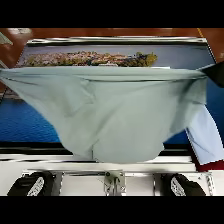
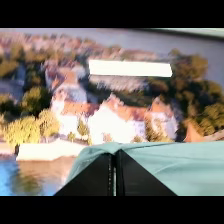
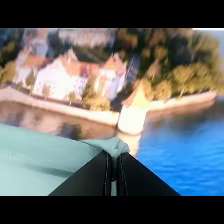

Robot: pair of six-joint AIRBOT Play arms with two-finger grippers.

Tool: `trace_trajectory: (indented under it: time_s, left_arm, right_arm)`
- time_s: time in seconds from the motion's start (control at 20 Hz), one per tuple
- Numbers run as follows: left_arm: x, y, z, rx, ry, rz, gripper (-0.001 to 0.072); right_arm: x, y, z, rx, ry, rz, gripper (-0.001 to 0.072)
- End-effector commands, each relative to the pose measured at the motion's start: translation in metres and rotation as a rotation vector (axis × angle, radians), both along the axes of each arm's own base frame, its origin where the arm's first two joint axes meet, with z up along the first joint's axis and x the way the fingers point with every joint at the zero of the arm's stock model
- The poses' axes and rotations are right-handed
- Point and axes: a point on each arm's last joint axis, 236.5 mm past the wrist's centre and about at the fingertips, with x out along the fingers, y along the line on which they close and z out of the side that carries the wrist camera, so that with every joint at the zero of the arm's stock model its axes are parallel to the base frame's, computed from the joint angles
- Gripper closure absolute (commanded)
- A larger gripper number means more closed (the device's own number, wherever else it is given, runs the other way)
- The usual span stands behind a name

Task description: Fold the shirts.

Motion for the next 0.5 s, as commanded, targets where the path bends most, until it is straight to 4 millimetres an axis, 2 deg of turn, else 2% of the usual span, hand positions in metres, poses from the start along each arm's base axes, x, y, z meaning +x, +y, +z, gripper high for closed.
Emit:
trace_trajectory:
  time_s: [0.0, 0.15, 0.25, 0.35, 0.45]
  left_arm:
    - [0.053, 0.022, -0.078, 0.007, 0.155, 0.068, 0.0668]
    - [0.097, 0.029, -0.152, -0.011, 0.324, 0.078, 0.0668]
    - [0.115, 0.027, -0.2, -0.036, 0.444, 0.071, 0.0668]
    - [0.123, 0.018, -0.246, -0.094, 0.568, 0.051, 0.0667]
    - [0.124, -0.003, -0.283, -0.176, 0.686, 0.014, 0.0667]
  right_arm:
    - [0.073, -0.013, -0.098, 0.06, 0.215, -0.028, 0.0644]
    - [0.139, 0.017, -0.185, 0.092, 0.315, 0.008, 0.0644]
    - [0.174, 0.033, -0.224, 0.11, 0.311, -0.014, 0.0644]
    - [0.195, 0.043, -0.246, 0.144, 0.307, -0.065, 0.0643]
    - [0.195, 0.053, -0.265, 0.175, 0.367, -0.093, 0.0644]
